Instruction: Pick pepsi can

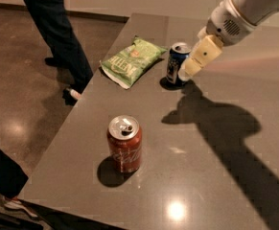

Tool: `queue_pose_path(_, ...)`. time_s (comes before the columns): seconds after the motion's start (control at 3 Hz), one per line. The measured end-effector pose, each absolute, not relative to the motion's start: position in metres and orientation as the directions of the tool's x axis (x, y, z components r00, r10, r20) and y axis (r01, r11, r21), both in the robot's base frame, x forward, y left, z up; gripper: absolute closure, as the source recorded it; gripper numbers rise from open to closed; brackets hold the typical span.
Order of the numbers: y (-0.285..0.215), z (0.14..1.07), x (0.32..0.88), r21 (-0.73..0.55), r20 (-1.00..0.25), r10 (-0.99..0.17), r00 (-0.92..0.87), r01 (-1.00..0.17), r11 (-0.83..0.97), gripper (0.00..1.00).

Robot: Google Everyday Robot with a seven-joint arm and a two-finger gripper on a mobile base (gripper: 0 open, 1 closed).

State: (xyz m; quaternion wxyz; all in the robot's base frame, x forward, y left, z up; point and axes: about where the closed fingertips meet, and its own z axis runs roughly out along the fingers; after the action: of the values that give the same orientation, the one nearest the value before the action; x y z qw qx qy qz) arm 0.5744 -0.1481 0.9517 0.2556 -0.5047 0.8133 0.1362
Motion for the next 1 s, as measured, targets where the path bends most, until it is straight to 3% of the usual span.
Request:
queue_pose_path(0.67,-0.129,0.917,0.633,-0.017,-0.611,-0.673,-0.417,-0.843,0.538,0.00)
queue_pose_path(1.0,-0.129,0.913,0.637,-0.019,-0.610,-0.678,-0.411,-0.847,0.531,0.02)
